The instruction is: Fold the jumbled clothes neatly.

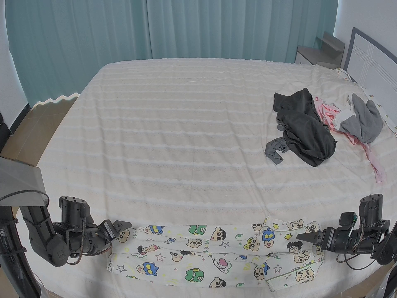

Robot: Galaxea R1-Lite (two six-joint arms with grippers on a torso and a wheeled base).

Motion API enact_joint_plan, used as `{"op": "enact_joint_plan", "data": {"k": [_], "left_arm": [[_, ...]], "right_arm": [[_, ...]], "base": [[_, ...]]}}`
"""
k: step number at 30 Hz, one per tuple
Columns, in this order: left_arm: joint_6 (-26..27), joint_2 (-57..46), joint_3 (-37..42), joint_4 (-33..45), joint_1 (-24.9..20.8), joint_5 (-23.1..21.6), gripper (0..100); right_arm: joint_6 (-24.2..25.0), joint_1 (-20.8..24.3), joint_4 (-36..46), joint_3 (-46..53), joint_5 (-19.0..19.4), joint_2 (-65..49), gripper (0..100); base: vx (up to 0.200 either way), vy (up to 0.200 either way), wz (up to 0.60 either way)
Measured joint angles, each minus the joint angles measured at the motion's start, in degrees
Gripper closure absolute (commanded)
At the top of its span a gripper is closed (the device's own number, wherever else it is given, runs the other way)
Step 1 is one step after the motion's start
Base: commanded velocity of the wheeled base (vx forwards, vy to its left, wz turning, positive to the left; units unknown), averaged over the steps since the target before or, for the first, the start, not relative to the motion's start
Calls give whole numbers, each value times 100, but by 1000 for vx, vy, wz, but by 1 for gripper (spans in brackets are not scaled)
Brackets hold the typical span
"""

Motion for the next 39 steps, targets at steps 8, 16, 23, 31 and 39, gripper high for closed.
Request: {"op": "enact_joint_plan", "data": {"k": [8, 16, 23, 31, 39], "left_arm": [[1167, -406, 358, -143, 580, -887, 0], [2464, -369, 455, -129, 658, -1041, 0], [2560, -37, 338, -149, 328, -1057, 0], [2595, 419, 99, -116, 193, -846, 0], [2601, 684, -17, -118, 195, -808, 0]], "right_arm": [[0, 4, 0, 0, 7, 7, 0], [0, 6, 0, 0, 33, 27, 0], [0, 9, 0, 0, 45, 63, 0], [0, 11, -2, 0, 89, 105, 0], [0, 74, -2, 0, 111, 110, 0]], "base": [[0, 0, 0], [0, 0, 0], [0, 0, 0], [0, 0, 0], [0, 0, 0]]}}
